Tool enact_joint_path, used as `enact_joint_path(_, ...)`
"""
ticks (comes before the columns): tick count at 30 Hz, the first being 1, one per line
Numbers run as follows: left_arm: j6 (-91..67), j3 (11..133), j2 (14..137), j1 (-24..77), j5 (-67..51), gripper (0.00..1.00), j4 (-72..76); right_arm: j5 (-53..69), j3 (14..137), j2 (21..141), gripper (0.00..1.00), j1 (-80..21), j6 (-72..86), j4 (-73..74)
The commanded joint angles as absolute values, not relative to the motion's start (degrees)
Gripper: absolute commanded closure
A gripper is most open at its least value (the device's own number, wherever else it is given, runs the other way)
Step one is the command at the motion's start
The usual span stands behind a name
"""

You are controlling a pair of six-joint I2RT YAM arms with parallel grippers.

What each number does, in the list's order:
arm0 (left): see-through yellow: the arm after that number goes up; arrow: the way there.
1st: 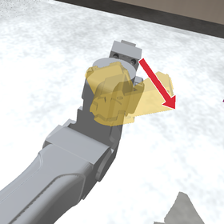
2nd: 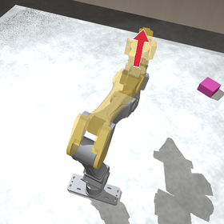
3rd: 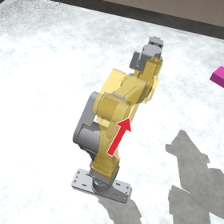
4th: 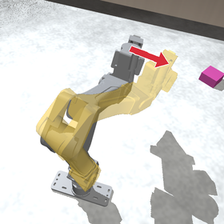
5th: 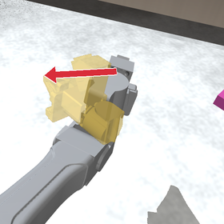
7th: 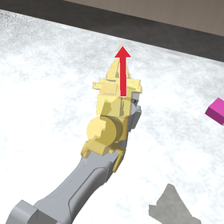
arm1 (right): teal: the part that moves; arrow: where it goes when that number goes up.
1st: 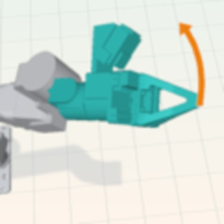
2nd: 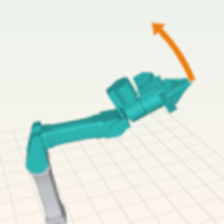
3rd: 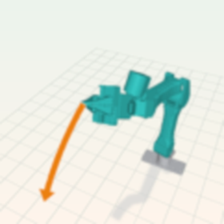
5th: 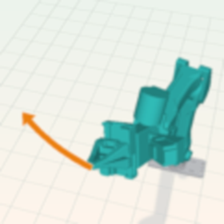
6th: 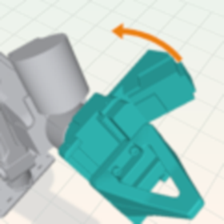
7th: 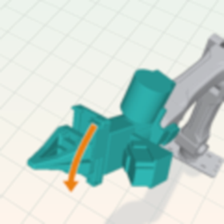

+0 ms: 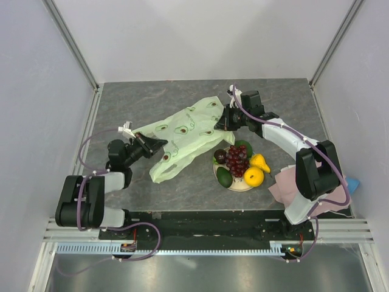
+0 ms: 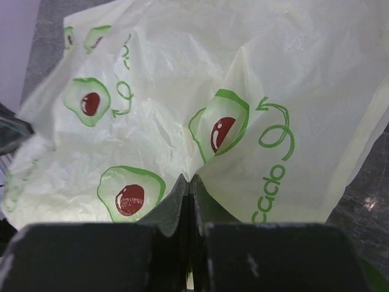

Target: Place the fruits into the plastic bag

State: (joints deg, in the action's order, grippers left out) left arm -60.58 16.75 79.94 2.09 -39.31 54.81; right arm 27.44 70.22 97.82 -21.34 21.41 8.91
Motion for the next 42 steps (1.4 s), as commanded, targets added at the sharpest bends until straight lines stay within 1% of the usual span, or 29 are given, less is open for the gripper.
enact_joint_path(1, -54.8, 22.3, 73.3, 2.3, -40.6, 0.99, 53.7, 23.5, 74.8, 96.4, 0.92, -23.4, 16.0, 13.4)
enact_joint_path(2, -52.8, 23.9, 69.1, 2.3, -40.2, 0.99, 49.8, 21.7, 75.3, 96.4, 0.85, -23.8, 14.9, 13.8)
enact_joint_path(3, -50.7, 24.7, 66.9, 2.3, -38.6, 0.98, 45.9, 21.0, 75.9, 96.8, 0.81, -24.3, 14.3, 14.5)
enact_joint_path(4, -46.4, 25.7, 64.3, 2.3, -37.5, 0.98, 36.8, 20.5, 77.2, 97.0, 0.76, -24.3, 14.1, 14.8)
enact_joint_path(5, -44.1, 27.8, 59.9, 2.3, -36.4, 0.98, 32.5, 20.0, 77.8, 97.3, 0.60, -24.5, 13.5, 15.0)
enact_joint_path(6, -41.9, 28.7, 57.3, 2.3, -34.0, 0.98, 28.8, 19.1, 78.5, 98.0, 0.53, -24.8, 13.1, 15.4)
enact_joint_path(7, -38.2, 29.6, 55.3, 2.3, -32.9, 0.99, 21.6, 18.6, 79.7, 98.3, 0.45, -25.0, 12.8, 15.5)
enact_joint_path(8, -36.3, 31.6, 53.5, 2.3, -31.0, 0.99, 18.3, 17.9, 80.2, 98.4, 0.34, -25.5, 12.5, 15.6)
enact_joint_path(10, -30.8, 34.4, 49.6, 2.3, -29.5, 0.99, 8.3, 14.9, 82.3, 98.4, 0.27, -27.0, 11.3, 15.5)
enact_joint_path(11, -29.1, 37.5, 49.0, 2.3, -28.7, 0.98, 4.9, 13.2, 82.9, 98.3, 0.25, -27.7, 10.7, 15.6)
enact_joint_path(13, -25.3, 41.4, 48.5, 2.3, -28.6, 0.98, -2.2, 6.0, 84.6, 96.9, 0.23, -30.3, 8.9, 15.5)
enact_joint_path(14, -24.5, 42.4, 48.7, 2.3, -28.8, 0.98, -3.9, 3.5, 85.0, 95.5, 0.22, -32.0, 8.2, 15.4)
enact_joint_path(15, -23.2, 43.2, 49.3, 2.3, -29.1, 0.98, -5.3, -2.7, 85.3, 94.6, 0.22, -32.8, 7.1, 15.2)
enact_joint_path(18, -21.4, 45.4, 50.6, 2.3, -30.8, 0.98, -8.5, -9.3, 83.3, 89.9, 0.21, -35.0, 5.1, 13.0)
enact_joint_path(20, -21.2, 45.5, 51.2, 2.3, -32.2, 0.98, -8.6, -9.7, 79.6, 85.1, 0.19, -36.6, 4.5, 9.5)
enact_joint_path(23, -21.2, 45.5, 52.7, 2.7, -34.4, 0.98, -8.4, -5.9, 73.7, 79.7, 0.16, -39.4, 4.7, 4.8)
enact_joint_path(25, -21.1, 45.6, 53.8, 3.1, -35.0, 0.98, -8.2, -0.6, 70.9, 77.9, 0.15, -40.9, 6.7, 1.6)
enact_joint_path(28, -21.4, 45.4, 54.2, 3.4, -35.7, 0.98, -7.6, 1.5, 65.9, 76.3, 0.14, -47.1, 9.1, -3.7)
enact_joint_path(30, -21.6, 45.2, 54.2, 3.6, -35.8, 0.98, -7.3, 0.4, 63.9, 76.9, 0.14, -50.4, 9.4, -6.3)
enact_joint_path(31, -21.6, 45.2, 54.1, 3.7, -35.9, 0.98, -7.1, -2.4, 63.8, 78.2, 0.14, -53.6, 9.7, -6.9)
enact_joint_path(34, -21.7, 44.8, 54.0, 4.0, -36.0, 0.98, -7.1, -4.9, 65.8, 81.9, 0.14, -58.4, 10.2, -7.9)
enact_joint_path(38, -21.8, 44.5, 53.7, 4.0, -36.1, 0.99, -7.1, -9.4, 68.5, 86.1, 0.13, -62.7, 10.5, -9.1)
enact_joint_path(42, -22.0, 44.3, 53.5, 4.1, -35.9, 0.98, -7.0, -12.9, 69.3, 88.6, 0.12, -64.0, 14.1, -11.0)
